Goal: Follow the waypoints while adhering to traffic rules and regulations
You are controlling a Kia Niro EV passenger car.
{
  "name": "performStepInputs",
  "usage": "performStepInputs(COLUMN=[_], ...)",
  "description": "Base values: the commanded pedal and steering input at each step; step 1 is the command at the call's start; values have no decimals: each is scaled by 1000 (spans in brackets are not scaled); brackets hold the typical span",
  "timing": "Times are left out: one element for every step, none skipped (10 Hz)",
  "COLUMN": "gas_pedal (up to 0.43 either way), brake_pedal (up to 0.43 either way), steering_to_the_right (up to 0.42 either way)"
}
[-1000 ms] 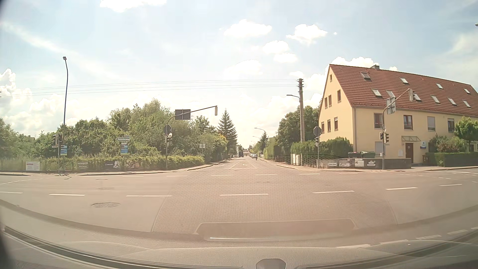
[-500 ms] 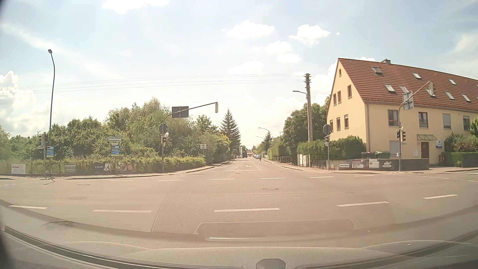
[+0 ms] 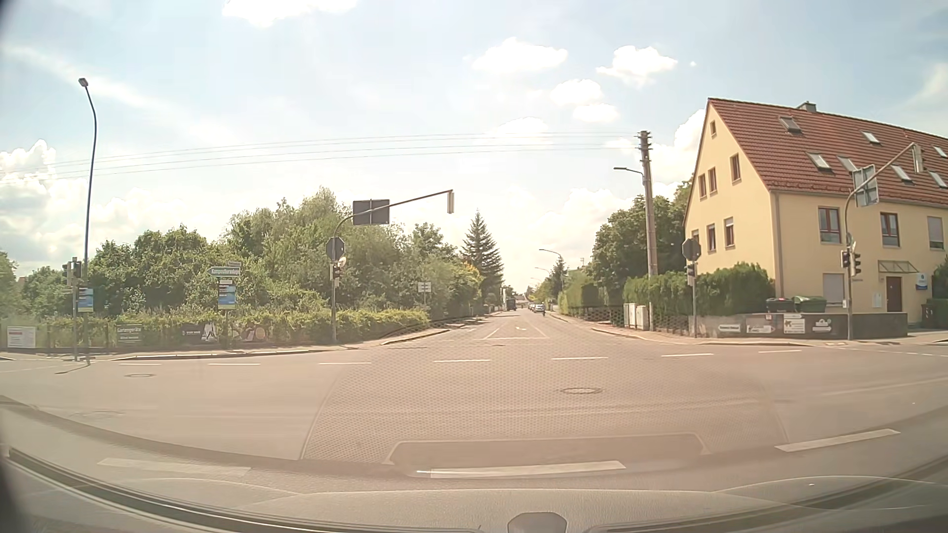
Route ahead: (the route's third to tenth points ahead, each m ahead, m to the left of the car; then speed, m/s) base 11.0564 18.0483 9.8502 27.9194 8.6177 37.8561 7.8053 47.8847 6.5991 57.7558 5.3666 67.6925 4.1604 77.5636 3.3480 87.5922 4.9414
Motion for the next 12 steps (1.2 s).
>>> performStepInputs(gas_pedal=[79,79,79,79,79,79,79,79,87,87,87,98], brake_pedal=[0,0,0,0,0,0,0,0,0,0,0,0], steering_to_the_right=[-156,-174,-194,-205,-215,-235,-264,-291,-316,-337,-350,-361])
